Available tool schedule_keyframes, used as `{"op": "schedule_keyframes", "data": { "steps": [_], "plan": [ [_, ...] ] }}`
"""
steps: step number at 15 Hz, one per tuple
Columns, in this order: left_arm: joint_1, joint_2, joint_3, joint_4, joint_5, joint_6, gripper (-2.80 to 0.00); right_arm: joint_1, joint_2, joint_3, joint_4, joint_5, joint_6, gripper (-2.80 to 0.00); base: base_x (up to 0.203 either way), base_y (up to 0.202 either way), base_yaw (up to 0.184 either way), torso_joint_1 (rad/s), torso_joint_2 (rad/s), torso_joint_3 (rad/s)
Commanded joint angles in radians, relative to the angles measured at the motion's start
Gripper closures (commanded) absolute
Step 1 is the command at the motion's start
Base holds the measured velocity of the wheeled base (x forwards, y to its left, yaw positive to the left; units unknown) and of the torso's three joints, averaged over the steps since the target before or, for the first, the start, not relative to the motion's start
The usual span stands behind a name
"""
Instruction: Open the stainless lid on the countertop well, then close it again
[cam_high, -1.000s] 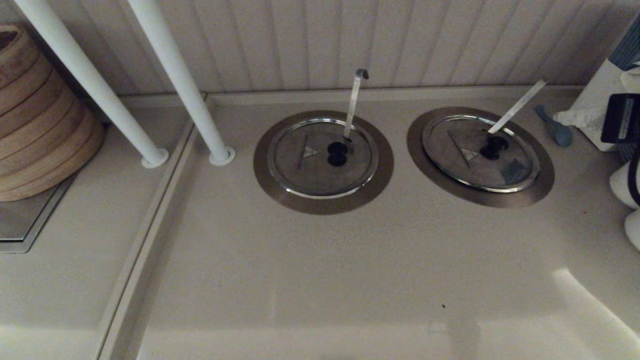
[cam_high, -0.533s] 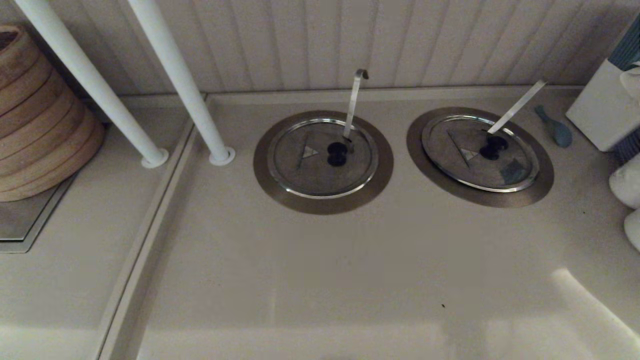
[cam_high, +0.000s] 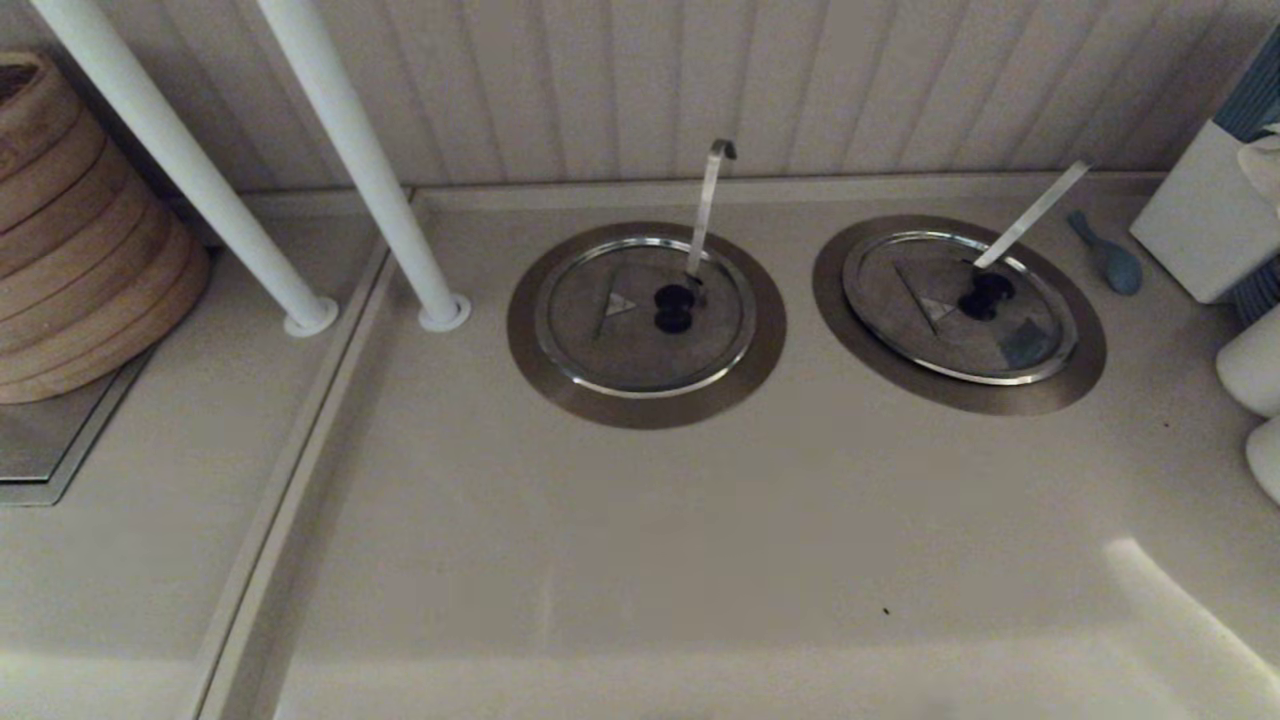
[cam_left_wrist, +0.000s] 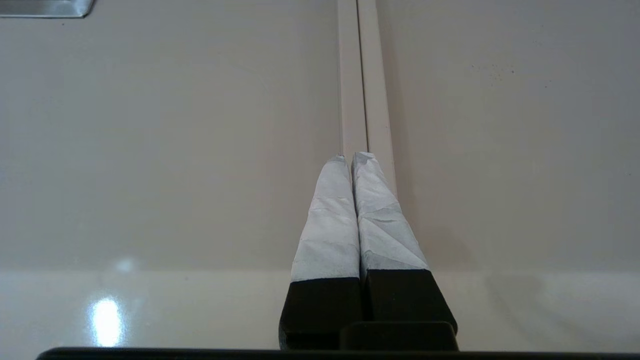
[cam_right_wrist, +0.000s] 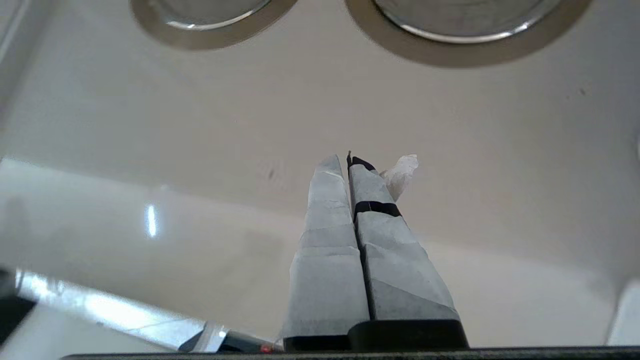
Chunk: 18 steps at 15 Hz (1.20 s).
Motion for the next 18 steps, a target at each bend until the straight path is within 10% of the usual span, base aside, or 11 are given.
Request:
{"op": "schedule_keyframes", "data": {
  "steps": [1, 7, 15, 18],
  "plan": [
    [0.000, 0.001, 0.000, 0.000, 0.000, 0.000, 0.00, 0.003, -0.209, 0.047, 0.044, 0.001, -0.006, 0.00, 0.000, 0.000, 0.000, 0.000, 0.00, 0.000],
    [0.000, 0.001, 0.000, 0.000, 0.000, 0.000, 0.00, 0.036, -0.478, 0.224, 0.140, -0.170, -0.062, 0.00, 0.000, 0.000, 0.000, 0.000, 0.00, 0.000],
    [0.000, 0.001, 0.000, 0.000, 0.000, 0.000, 0.00, 0.037, -0.475, 0.820, -0.450, -0.293, -0.112, 0.00, 0.000, 0.000, 0.000, 0.000, 0.00, 0.000],
    [0.000, 0.001, 0.000, 0.000, 0.000, 0.000, 0.00, 0.037, -0.475, 0.854, -0.519, -0.289, -0.151, 0.00, 0.000, 0.000, 0.000, 0.000, 0.00, 0.000]
  ]
}}
